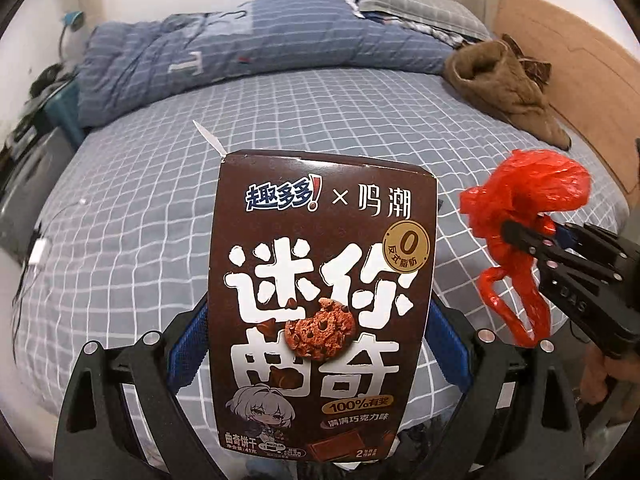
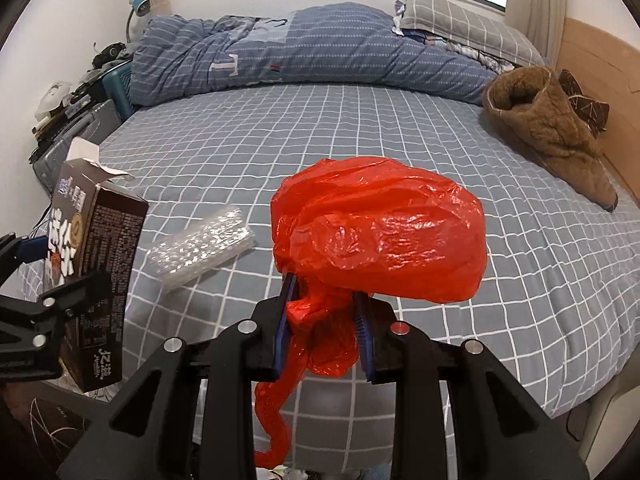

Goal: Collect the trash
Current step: 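Carry the snack box and red bag with both tools over the black bin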

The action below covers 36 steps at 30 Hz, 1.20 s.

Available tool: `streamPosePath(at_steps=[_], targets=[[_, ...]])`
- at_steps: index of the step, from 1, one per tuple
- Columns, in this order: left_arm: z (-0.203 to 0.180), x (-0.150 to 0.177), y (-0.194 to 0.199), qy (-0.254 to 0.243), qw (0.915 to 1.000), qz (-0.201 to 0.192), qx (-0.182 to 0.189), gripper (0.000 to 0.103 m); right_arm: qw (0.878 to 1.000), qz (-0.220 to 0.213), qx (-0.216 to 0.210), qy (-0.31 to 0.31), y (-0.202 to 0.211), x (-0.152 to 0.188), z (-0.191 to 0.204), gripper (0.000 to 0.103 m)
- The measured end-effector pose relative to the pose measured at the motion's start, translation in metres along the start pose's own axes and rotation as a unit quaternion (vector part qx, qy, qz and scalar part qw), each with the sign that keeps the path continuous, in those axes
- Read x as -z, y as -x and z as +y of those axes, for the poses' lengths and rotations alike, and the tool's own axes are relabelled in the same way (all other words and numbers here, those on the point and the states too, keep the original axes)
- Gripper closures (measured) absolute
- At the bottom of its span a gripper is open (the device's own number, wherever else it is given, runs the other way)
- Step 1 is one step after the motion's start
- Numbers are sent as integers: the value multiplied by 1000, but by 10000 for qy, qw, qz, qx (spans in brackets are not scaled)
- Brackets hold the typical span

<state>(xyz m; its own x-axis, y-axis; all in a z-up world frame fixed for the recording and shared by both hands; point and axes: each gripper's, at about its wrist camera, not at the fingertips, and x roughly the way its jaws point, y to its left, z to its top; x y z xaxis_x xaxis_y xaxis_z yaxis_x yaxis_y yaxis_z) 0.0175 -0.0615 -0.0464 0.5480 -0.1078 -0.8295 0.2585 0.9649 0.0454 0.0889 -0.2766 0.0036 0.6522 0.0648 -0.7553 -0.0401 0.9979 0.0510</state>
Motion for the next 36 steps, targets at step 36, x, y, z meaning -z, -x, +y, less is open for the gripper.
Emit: streamPosePath(at_steps=[36], targets=[[-15,32,38,1028,9945,109,-146,12,9994,272,-171,126,115,121,59,77]])
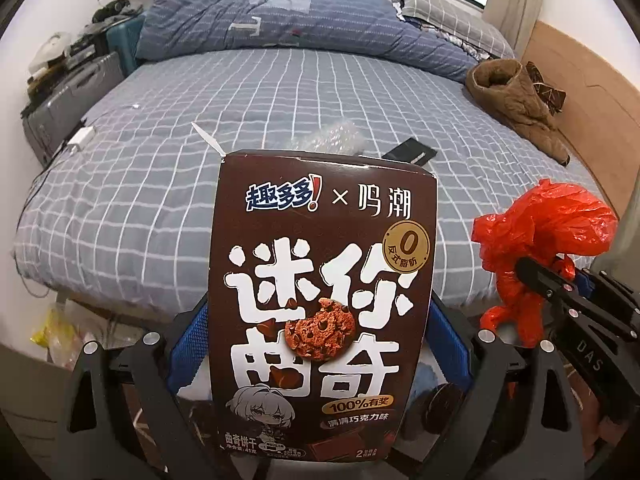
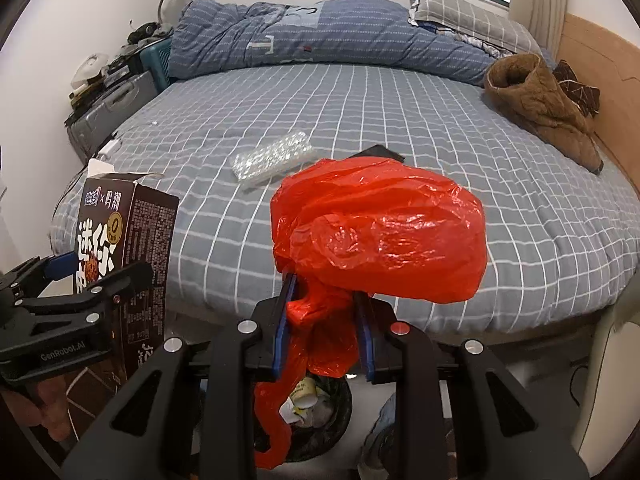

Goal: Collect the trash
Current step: 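Carry the snack box and red bag with both tools over the black bin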

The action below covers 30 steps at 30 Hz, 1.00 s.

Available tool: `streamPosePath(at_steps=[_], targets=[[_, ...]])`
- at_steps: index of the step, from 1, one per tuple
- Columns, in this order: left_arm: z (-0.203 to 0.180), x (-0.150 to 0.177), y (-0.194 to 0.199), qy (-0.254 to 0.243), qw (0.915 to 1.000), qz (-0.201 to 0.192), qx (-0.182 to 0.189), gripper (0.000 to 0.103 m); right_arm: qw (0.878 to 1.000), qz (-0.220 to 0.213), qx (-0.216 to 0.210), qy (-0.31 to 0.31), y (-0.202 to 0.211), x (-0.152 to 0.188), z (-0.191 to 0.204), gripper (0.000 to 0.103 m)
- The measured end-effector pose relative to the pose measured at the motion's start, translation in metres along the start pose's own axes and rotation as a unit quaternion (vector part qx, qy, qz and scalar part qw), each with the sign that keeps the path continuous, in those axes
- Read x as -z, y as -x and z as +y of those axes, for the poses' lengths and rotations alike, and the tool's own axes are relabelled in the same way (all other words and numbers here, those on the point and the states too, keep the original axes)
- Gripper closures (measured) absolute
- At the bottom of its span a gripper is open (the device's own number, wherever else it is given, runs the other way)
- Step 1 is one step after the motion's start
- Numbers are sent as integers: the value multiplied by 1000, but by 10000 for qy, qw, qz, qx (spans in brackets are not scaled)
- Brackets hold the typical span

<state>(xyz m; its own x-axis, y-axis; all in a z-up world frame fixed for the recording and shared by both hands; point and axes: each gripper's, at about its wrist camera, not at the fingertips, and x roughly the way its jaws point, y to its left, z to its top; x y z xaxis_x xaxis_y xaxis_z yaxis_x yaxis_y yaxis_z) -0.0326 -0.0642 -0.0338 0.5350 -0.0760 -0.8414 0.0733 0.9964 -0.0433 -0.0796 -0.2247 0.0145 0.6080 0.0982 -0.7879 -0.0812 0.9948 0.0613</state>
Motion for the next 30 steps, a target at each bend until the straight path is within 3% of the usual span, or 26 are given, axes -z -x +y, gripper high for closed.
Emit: streamPosePath(at_steps=[16,30], targets=[[0,-1,1,34,9995,315,17,12,9987,486,-104,142,-7,69,29,77],[-2,27,-77,6,9963,850,150,12,9933,1159,-2,-9,-79,114,22,77]])
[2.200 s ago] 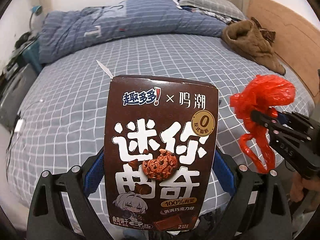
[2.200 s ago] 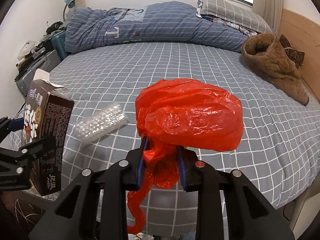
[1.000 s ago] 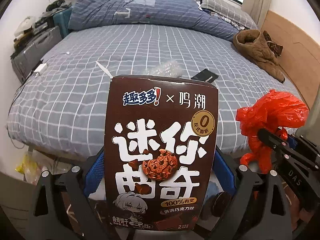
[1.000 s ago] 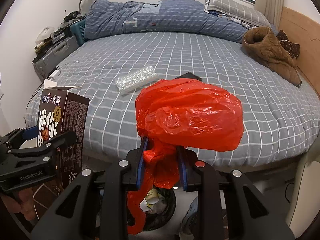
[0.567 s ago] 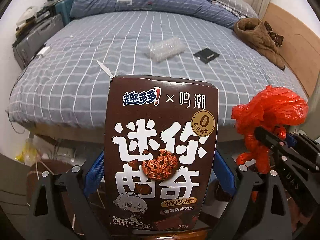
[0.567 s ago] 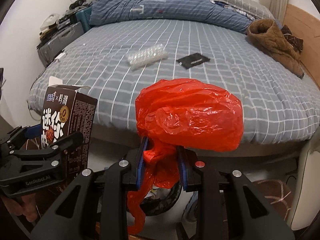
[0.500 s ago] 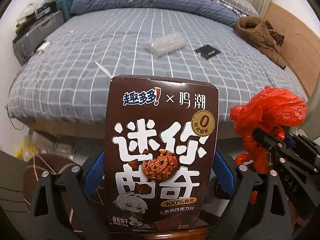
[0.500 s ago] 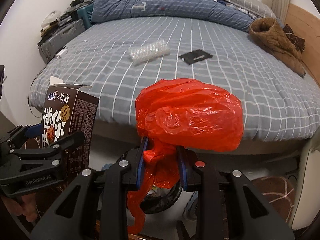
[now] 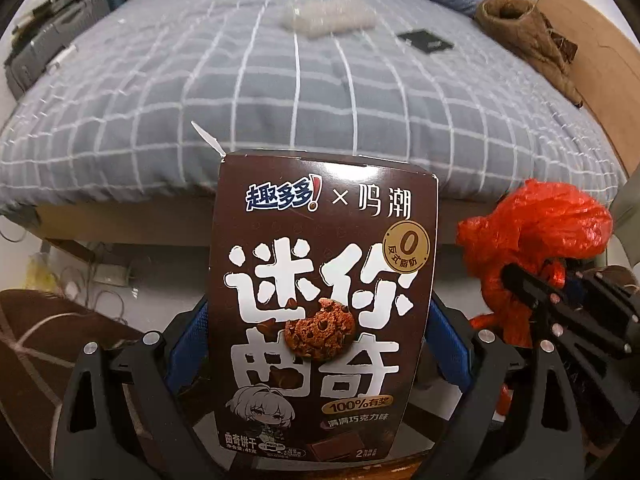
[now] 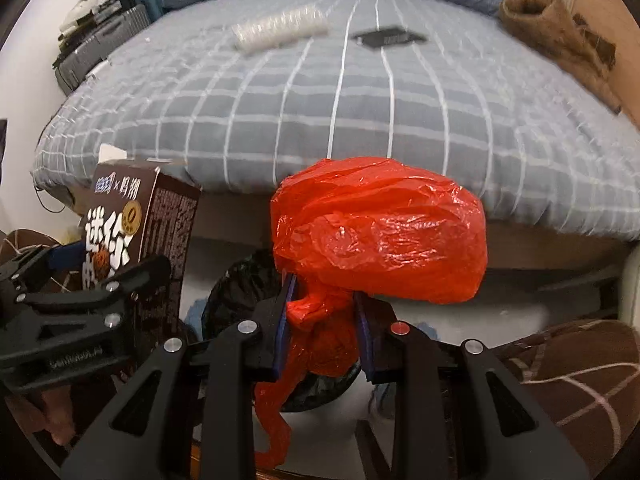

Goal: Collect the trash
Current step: 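Carry the snack box and red bag with both tools over the black bin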

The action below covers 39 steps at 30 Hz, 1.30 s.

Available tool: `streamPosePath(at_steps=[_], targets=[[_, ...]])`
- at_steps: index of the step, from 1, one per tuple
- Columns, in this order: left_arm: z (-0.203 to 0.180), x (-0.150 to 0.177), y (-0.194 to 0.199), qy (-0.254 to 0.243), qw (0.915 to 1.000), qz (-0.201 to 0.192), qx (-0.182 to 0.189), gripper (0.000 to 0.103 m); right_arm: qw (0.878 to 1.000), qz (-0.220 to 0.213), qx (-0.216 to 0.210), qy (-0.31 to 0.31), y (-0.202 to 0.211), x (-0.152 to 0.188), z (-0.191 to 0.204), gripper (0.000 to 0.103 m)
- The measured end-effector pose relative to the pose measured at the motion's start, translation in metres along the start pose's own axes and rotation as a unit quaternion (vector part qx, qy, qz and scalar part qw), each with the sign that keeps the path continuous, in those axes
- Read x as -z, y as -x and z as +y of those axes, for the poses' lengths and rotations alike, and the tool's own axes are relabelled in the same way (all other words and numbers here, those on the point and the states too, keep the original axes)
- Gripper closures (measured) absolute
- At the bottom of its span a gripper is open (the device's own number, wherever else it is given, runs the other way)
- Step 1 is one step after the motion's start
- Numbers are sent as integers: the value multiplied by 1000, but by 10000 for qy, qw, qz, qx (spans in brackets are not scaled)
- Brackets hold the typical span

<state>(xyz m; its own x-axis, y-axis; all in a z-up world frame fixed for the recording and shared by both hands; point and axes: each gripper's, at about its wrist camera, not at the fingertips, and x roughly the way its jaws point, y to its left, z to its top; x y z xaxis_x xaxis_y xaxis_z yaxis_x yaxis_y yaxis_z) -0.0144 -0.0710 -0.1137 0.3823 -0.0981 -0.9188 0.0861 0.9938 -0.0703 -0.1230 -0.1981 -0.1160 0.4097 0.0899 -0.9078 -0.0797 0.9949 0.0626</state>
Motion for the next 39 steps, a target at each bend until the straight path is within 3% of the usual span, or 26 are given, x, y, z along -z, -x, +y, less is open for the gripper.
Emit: streamPosePath(at_steps=[7,12,23,29,39], targets=[[3,-3,-43,74,9990,430,76,12,9981,596,104,96,-53,4,-3,77],[2,-4,-70,124,9976,679,-103,12,9966,821,95,-16,-71,5,-11,77],[-20,10,-106,-26,9933,1149,-99,12,9946,989,110,-289,-83,14,-32,77],[-28,13,-106,-197,9939,1079,-102,7,9944,1001,87,-319,-90,8,-24,76],[-4,22,-96,-182,9948,981,-188,6,9950,975,22,-197,-92,8,-16,76]])
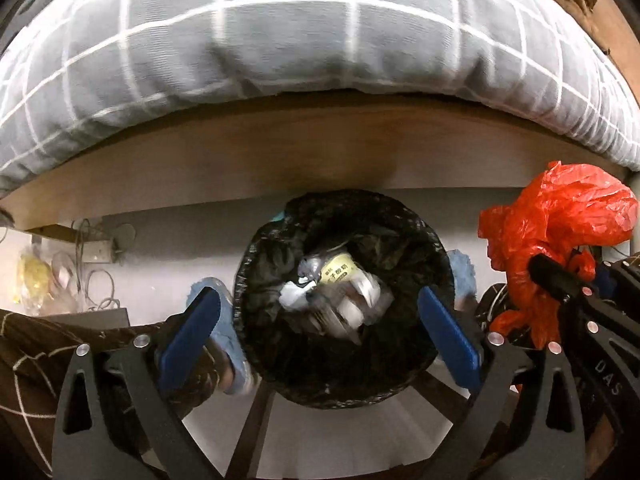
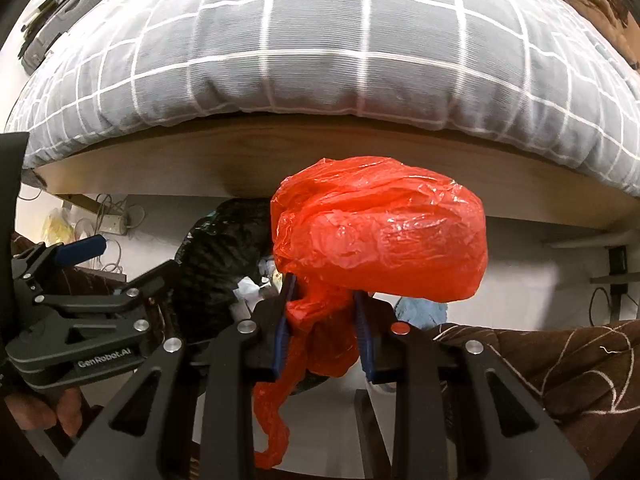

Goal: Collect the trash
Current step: 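Carry the snack box and red bag with both tools over the black bin, then open the left tool to drop the box while the right tool drops the bag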

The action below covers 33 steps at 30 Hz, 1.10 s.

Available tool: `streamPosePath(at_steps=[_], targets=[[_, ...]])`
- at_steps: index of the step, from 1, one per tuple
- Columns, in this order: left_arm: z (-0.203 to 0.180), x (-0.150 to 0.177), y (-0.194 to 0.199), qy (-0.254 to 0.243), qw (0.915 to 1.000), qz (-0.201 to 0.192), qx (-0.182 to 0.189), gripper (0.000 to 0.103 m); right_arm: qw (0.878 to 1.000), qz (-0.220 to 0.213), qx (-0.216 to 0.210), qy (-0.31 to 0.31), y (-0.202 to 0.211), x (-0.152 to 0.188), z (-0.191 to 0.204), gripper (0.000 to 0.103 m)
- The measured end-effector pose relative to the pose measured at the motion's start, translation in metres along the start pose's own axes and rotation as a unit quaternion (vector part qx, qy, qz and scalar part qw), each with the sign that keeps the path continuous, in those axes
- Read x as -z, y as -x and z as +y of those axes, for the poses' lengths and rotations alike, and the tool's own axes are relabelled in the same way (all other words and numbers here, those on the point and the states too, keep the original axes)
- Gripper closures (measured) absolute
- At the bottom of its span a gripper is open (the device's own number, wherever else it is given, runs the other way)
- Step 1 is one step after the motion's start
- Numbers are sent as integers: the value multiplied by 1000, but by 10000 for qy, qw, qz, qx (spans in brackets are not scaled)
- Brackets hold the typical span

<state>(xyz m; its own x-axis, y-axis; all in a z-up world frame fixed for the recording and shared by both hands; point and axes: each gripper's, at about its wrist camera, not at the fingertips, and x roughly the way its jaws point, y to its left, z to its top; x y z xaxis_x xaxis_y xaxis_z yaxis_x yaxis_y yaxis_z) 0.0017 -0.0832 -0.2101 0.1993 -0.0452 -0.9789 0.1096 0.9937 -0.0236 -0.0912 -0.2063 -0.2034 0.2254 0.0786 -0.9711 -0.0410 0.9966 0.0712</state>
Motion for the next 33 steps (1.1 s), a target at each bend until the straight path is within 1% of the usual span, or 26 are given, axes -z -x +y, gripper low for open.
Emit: streamPosePath(at_steps=[7,12,17,19,22,23,24,26,27,29,33], targets=[[33,11,14,189,9994,-203,-194,6,9997,-15,-78,223,-4,-8,33,76],[63,24,22,476,9981,-286,-262,6,9992,8,-135,370,-9,-11,56,76],[86,30,26,656,9968,-346,-302,6,9988,79,-158,467,-12,-13,69,75],[89,31,26,664,9968,-349,-291,6,9985,95,-147,516,-13,-15,71,75],[91,32,27,650,9965,-395,-338,6,9983,78,-143,559,-12,-14,71,70],[92,32,27,652,9965,-400,-339,6,9982,70,-136,573,-12,-14,72,66],[92,32,28,659,9964,-403,-343,6,9982,69,-131,575,-12,-14,70,64],[92,32,29,663,9963,-429,-337,6,9985,66,-110,540,-12,-14,68,55],[91,32,30,628,9964,-448,-353,6,9986,49,-96,521,-11,-14,67,52],[89,32,31,573,9963,-484,-417,6,9987,-12,-79,503,-9,-14,65,45],[90,32,31,592,9960,-519,-415,6,9986,-127,2,504,-3,-17,62,31]])
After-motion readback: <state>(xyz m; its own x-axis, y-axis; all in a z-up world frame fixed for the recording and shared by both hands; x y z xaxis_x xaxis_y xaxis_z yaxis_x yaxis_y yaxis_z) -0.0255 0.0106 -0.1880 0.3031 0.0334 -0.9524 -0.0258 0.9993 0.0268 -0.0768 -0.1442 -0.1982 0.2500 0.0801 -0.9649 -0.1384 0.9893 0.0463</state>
